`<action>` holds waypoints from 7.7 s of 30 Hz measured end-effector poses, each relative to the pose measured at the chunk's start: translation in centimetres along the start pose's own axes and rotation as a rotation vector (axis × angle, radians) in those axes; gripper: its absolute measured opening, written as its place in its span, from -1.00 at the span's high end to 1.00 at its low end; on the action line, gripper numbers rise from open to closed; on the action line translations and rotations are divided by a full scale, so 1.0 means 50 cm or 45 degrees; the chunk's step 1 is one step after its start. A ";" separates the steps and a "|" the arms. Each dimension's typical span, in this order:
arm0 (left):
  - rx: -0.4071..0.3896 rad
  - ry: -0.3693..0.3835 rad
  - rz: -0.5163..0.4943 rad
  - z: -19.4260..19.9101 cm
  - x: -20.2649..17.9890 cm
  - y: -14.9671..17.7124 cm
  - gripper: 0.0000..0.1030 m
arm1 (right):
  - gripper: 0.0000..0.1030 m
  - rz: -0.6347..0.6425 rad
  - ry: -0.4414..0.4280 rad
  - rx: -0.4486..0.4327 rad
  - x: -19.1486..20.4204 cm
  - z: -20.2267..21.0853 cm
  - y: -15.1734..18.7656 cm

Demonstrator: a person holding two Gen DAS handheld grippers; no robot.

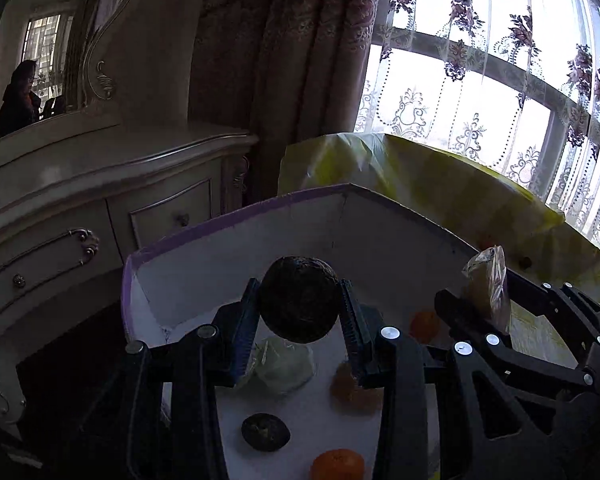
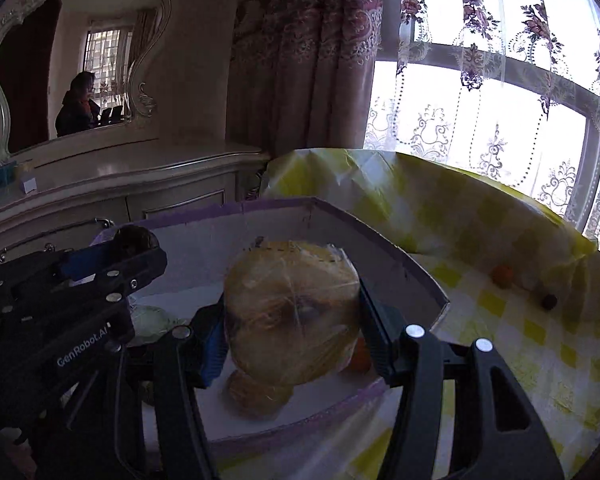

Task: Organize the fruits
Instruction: 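Open the right tool over the box while the left tool releases the dark fruit, then move both open tools back toward the last orange and dark fruit, then close the right tool on the last dark round fruit, then lift the dark fruit with the right tool while the left tool grasps the orange, then carry the dark fruit and orange together toward the box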

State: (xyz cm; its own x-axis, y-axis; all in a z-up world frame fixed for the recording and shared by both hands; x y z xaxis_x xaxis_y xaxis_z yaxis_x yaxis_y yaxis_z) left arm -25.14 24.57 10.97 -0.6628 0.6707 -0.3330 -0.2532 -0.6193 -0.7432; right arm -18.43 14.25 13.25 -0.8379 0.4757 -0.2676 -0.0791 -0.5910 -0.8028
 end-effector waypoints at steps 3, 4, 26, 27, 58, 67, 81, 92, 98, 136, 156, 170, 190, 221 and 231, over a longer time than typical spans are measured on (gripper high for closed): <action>0.235 0.005 0.023 -0.062 0.030 -0.011 0.30 | -0.12 0.060 -0.101 0.219 0.017 -0.069 -0.010; 0.299 -0.012 0.018 -0.080 0.038 -0.010 0.30 | -0.12 0.085 -0.116 0.278 0.025 -0.087 -0.011; 0.156 0.000 0.017 -0.047 0.016 -0.033 -0.90 | -0.80 -0.097 -0.135 0.191 -0.019 -0.078 0.029; 0.157 -0.004 0.033 -0.046 0.018 -0.033 -0.90 | -0.86 -0.124 -0.149 0.171 -0.028 -0.074 0.034; -0.097 0.580 -0.439 -0.062 -0.517 0.197 -0.90 | -0.96 -0.804 0.717 0.042 -0.515 0.103 0.430; 0.292 0.479 -0.348 -0.348 -0.635 0.225 -0.90 | -0.96 -1.071 0.721 0.203 -0.675 0.012 0.515; 0.535 0.389 0.052 -0.565 -0.628 0.163 -0.90 | -0.96 -1.075 0.562 0.231 -0.810 -0.119 0.500; 0.405 0.362 -0.081 -0.603 -0.714 0.140 -0.90 | -0.96 -1.007 0.530 0.294 -0.916 -0.247 0.468; 0.423 0.335 -0.086 -0.626 -0.732 0.137 -0.90 | -0.96 -0.941 0.539 0.393 -0.960 -0.327 0.441; 0.436 0.316 -0.056 -0.637 -0.724 0.134 -0.90 | 0.27 -1.147 0.557 0.248 -0.904 -0.167 0.511; 0.530 0.225 -0.239 -0.769 -0.885 0.127 -0.88 | 0.27 -1.199 0.474 0.171 -0.880 -0.157 0.551; 0.485 0.193 -0.288 -0.782 -0.906 0.112 -0.06 | 0.27 -1.207 0.472 0.199 -0.887 -0.160 0.557; 0.476 0.305 -0.140 -0.587 -0.760 0.147 0.18 | 0.27 -1.214 0.459 0.237 -0.896 -0.173 0.565; 0.471 0.390 -0.319 -0.305 -0.525 0.299 0.17 | 0.27 -1.127 0.330 0.278 -0.641 -0.062 0.555; 0.467 0.402 -0.334 -0.247 -0.457 0.308 0.17 | 0.27 -1.039 0.334 0.258 -0.489 0.035 0.541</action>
State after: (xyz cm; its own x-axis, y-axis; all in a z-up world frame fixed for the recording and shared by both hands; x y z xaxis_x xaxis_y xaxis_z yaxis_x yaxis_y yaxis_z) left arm -5.21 4.73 -0.03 -0.3151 0.8765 -0.3640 -0.6479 -0.4789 -0.5923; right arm -1.03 -14.49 -0.99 -0.3293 0.9196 0.2143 -0.7142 -0.0941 -0.6935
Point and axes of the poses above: each gripper's, at about its wrist camera, not at the fingertips, and z roughly against the way its jaws point, x to its left, y to its underside, the point moved 2 cm from there along -z, roughly the way its jaws point, and after that the axes turned 13 degrees about z, right-handed, at the moved point
